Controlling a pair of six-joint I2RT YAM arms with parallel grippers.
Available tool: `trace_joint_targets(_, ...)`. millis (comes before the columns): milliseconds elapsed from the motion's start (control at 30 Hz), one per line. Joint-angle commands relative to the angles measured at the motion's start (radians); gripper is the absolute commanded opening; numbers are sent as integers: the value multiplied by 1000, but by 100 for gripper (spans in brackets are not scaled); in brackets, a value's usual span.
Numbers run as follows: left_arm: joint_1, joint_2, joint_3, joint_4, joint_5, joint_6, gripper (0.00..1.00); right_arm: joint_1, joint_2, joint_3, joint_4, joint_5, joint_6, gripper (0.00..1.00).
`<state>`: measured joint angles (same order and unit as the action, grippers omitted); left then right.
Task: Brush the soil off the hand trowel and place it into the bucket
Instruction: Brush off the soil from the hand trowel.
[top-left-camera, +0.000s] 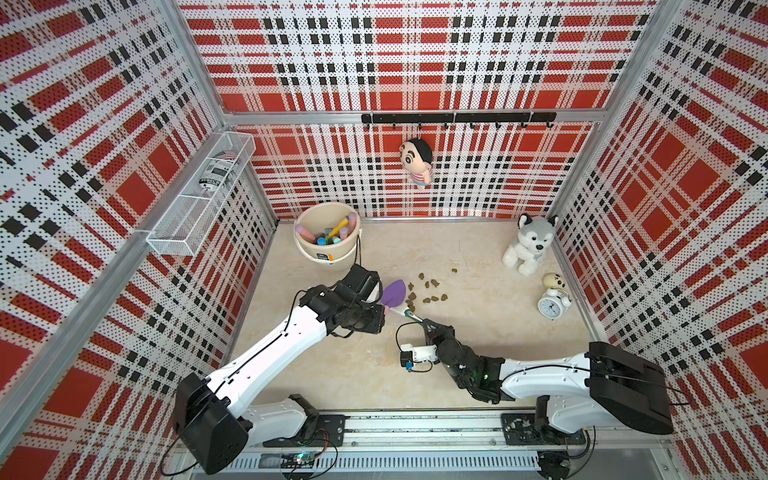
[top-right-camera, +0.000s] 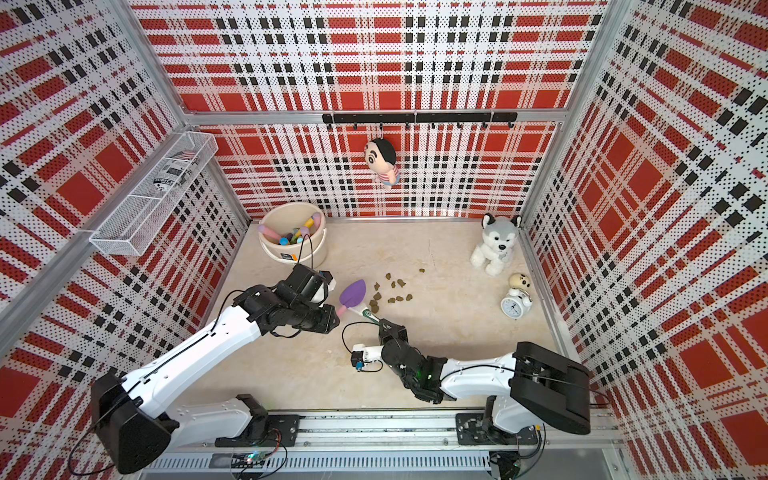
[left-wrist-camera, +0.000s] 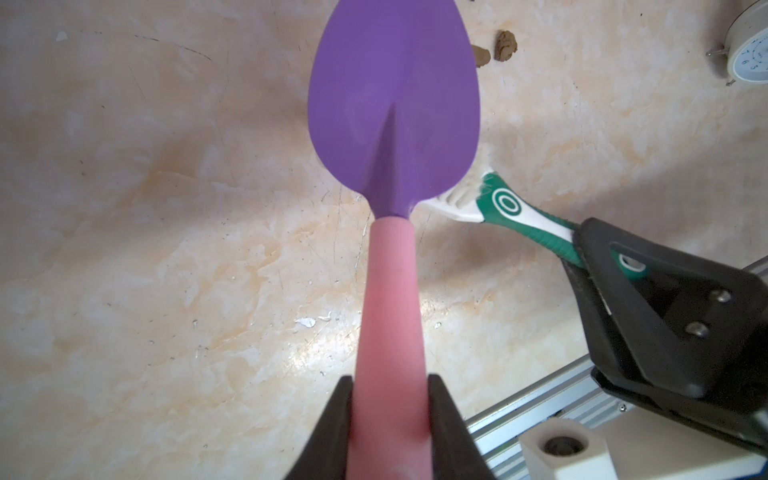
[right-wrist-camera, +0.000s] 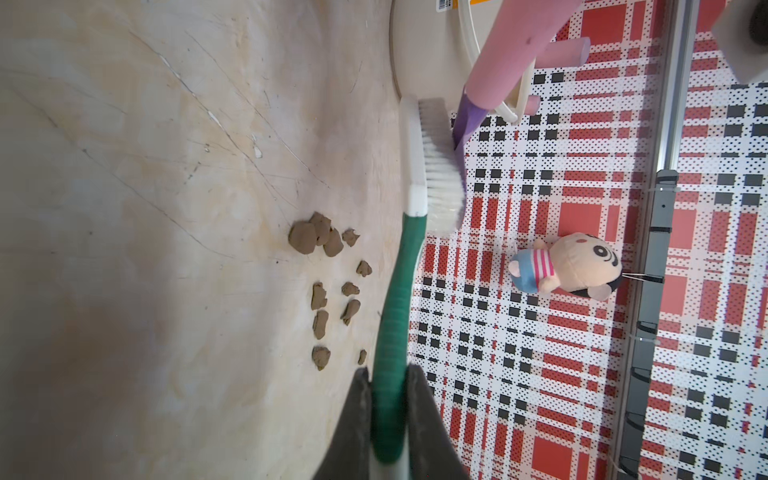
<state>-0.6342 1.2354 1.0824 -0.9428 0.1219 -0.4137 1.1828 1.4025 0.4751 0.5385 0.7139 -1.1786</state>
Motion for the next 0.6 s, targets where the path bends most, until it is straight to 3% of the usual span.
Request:
trace_joint_targets(0,5,-1,-13,-22,33,24,0,-36,11,6,199,99,-45,0)
trace_joint_targets(133,5,-11,-7,-30,25,30,0,-88,19,-30,315,154,-91,0)
trace_joint_targets(333,7,-25,-2,-33,22,33,0,-120,7,-73,269,164,1,0)
trace_joint_targets(467,7,-30,19,-23,34,31,0,-78,60,-79,216,170,13,0)
trace_joint_targets(567,5,-30,22,-12,65,26,0,-17,123,-76,287,198,-40,0)
